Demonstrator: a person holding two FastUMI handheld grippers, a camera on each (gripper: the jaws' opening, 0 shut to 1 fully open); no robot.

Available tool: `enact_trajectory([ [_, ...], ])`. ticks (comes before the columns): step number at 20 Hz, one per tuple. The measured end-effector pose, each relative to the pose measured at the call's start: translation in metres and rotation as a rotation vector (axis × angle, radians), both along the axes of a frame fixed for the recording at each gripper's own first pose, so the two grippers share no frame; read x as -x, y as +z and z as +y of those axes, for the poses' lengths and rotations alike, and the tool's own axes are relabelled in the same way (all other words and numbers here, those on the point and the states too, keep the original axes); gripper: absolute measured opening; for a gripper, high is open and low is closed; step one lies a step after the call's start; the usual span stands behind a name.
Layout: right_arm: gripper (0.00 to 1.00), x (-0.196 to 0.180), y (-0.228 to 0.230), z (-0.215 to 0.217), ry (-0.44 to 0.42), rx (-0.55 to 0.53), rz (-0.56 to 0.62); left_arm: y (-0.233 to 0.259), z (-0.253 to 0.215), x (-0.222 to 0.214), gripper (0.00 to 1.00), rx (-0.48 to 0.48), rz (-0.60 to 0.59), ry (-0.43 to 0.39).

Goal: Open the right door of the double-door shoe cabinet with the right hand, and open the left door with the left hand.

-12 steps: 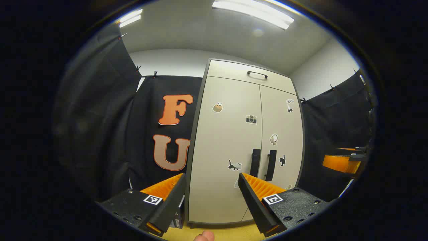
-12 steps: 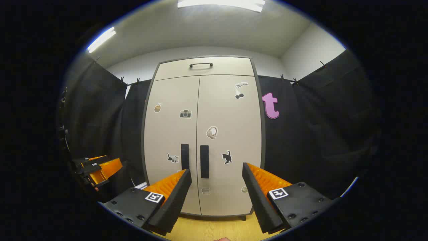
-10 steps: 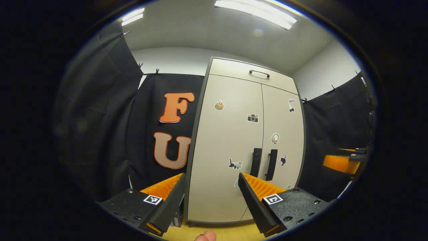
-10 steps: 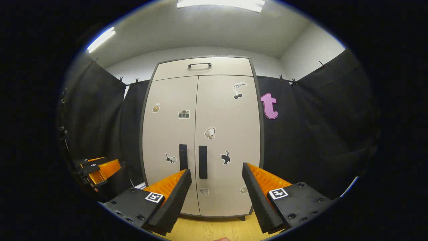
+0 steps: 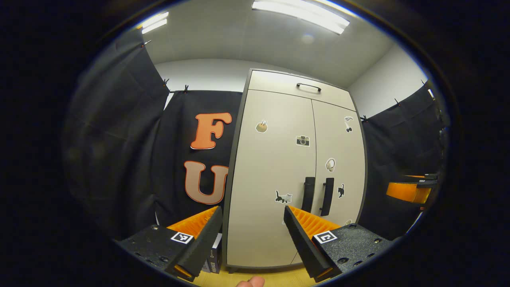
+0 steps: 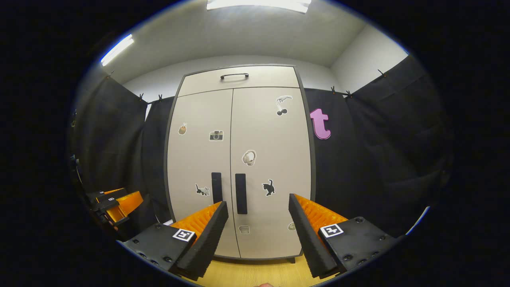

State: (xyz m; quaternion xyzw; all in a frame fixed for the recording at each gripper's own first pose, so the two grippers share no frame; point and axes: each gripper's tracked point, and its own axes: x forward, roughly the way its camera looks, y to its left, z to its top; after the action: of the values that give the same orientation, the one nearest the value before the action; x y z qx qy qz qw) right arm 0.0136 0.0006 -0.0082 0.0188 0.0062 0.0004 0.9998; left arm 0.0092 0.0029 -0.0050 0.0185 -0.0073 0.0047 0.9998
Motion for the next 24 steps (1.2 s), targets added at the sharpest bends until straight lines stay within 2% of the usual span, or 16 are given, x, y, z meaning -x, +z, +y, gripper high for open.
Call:
enact_trajectory([
  [1,0.98,0.0,-0.002,0.001,0.006,-0.004,0.005,-0.002,0.0,0.0,0.94,-0.009,0.005,0.002],
  [3,0.99,-0.003,-0.007,-0.002,0.0,0.003,0.017,-0.006,-0.001,-0.001,0.94,-0.017,0.01,0.004],
  [12,0.98,-0.017,-0.021,-0.005,-0.001,-0.023,0.042,-0.016,0.007,-0.002,0.94,0.044,0.028,0.003],
  [13,0.94,-0.022,-0.024,-0.004,0.005,-0.029,0.048,-0.019,0.011,-0.003,0.94,0.056,0.036,0.011],
  [14,0.99,-0.029,-0.025,-0.005,0.008,-0.032,0.049,-0.022,0.013,-0.002,0.94,0.068,0.045,0.011],
  [17,0.99,-0.056,-0.028,0.001,0.021,-0.036,0.052,-0.027,0.024,0.003,0.94,0.078,0.063,0.034],
  [21,1.0,-0.113,-0.03,0.017,0.073,-0.083,0.045,-0.019,0.037,0.013,0.94,0.059,0.045,0.071],
  [24,1.0,-0.156,-0.044,0.013,0.054,-0.125,0.077,-0.017,0.042,0.018,0.94,0.074,0.039,0.074],
])
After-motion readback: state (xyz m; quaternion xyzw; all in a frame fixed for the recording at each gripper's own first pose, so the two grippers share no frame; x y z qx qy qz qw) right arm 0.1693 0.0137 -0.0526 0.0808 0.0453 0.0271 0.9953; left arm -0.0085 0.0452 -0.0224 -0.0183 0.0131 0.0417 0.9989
